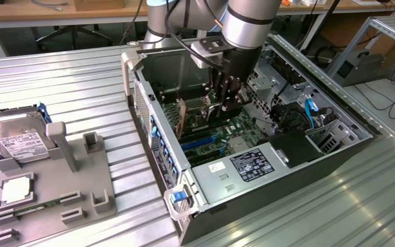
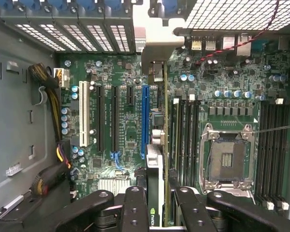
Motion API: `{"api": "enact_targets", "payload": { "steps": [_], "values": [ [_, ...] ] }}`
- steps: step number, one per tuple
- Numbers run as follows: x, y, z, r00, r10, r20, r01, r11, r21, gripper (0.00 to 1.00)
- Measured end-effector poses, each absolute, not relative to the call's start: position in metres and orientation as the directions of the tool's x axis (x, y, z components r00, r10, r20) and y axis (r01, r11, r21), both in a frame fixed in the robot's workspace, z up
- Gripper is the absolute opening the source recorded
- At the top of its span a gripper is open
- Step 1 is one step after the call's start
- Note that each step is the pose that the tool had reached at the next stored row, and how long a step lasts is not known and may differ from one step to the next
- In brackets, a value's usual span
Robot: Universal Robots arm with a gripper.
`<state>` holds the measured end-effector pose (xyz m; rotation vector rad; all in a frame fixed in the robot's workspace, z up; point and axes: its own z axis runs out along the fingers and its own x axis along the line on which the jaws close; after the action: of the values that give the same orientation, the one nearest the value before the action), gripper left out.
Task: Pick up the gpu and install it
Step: 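Insert the gpu into the slot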
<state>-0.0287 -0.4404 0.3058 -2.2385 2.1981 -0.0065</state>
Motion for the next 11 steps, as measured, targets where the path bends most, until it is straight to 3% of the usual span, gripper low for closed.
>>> {"api": "enact_targets", "payload": {
  "steps": [11],
  "values": [
    [-0.0287,-0.4405,0.3028,0.018,-1.0,0.0,-1.0,-0.018,-0.006,0.27]
  ]
}}
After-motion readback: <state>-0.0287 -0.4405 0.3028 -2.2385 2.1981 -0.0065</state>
